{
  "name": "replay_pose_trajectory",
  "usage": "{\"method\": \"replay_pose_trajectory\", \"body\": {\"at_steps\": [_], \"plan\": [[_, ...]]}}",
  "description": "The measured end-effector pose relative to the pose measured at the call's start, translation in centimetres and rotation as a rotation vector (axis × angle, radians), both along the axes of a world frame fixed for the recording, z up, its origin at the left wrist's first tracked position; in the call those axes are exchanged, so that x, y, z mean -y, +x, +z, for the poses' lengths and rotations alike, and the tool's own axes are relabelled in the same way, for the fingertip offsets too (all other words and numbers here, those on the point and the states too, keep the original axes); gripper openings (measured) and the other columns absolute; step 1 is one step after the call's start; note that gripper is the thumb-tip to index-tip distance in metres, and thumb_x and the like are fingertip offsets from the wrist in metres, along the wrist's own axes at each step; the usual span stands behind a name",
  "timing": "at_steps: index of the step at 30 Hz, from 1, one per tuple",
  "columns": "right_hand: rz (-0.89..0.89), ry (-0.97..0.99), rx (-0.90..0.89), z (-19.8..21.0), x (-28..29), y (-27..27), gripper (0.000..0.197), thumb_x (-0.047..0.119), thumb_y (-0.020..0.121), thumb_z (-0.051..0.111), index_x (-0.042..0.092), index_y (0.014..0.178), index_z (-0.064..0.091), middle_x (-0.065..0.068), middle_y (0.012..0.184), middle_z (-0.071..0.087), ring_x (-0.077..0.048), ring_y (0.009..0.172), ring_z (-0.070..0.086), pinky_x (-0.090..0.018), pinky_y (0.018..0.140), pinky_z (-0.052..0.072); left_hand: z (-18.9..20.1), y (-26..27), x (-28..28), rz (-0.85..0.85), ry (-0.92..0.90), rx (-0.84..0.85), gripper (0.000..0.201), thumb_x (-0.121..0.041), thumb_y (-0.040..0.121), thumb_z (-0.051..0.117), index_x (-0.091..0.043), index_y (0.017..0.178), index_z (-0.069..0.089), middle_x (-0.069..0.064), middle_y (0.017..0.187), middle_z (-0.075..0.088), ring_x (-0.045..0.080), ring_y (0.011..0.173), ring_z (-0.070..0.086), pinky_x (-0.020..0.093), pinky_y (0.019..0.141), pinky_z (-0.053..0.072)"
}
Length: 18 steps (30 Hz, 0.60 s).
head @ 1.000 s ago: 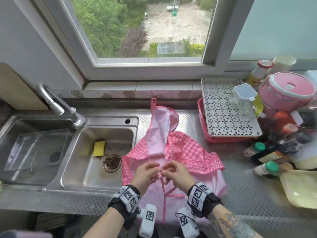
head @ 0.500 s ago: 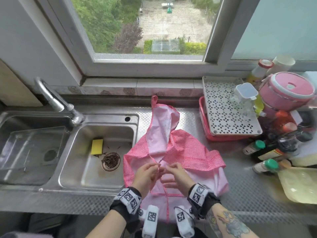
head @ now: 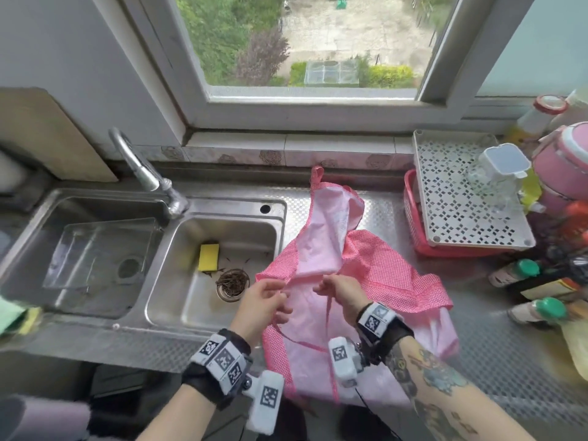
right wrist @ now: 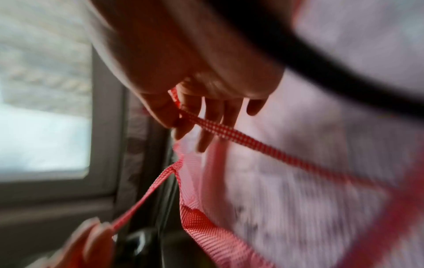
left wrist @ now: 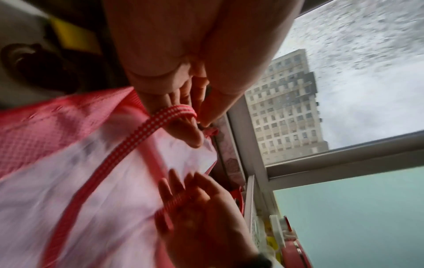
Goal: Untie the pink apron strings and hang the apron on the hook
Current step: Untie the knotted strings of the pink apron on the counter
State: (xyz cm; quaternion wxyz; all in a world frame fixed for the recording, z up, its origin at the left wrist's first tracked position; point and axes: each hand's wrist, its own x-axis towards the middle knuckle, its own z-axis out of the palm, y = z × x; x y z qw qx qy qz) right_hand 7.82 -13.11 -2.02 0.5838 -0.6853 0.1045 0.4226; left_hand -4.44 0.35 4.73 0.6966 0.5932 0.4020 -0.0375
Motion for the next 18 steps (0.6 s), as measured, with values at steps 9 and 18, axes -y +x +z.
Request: {"method": "replay_pose_trajectory", "body": {"at_steps": [9, 18], "plan": [[0.363, -0.26, 0.607, 18.2, 3.7, 5.7, 0.024, 0.025, 0.088, 0.064, 0.003, 0.082, 0.072, 0.001, 0.06, 0.055, -0.009, 0.049, 0.048, -0.019, 0.045, 0.042, 12.4, 5.8, -1.9, -0.196, 0.078, 0.26, 0.029, 0.0, 0.092, 0.045, 0.001, 0.119, 0.056, 0.015, 0.11, 0.064, 0.024, 0.068, 0.071, 0.03, 0.057, 0.058], [0.439, -0.2, 0.702, 24.4, 6.6, 3.9, 0.018, 0.026, 0.089, 0.063, 0.014, 0.083, 0.075, 0.003, 0.056, 0.06, -0.006, 0.042, 0.046, -0.016, 0.039, 0.038, 15.3, 7.0, 1.2, -0.325, -0.022, 0.339, 0.04, 0.012, 0.088, 0.032, -0.003, 0.116, 0.056, 0.019, 0.117, 0.065, 0.032, 0.094, 0.07, 0.039, 0.078, 0.059]]}}
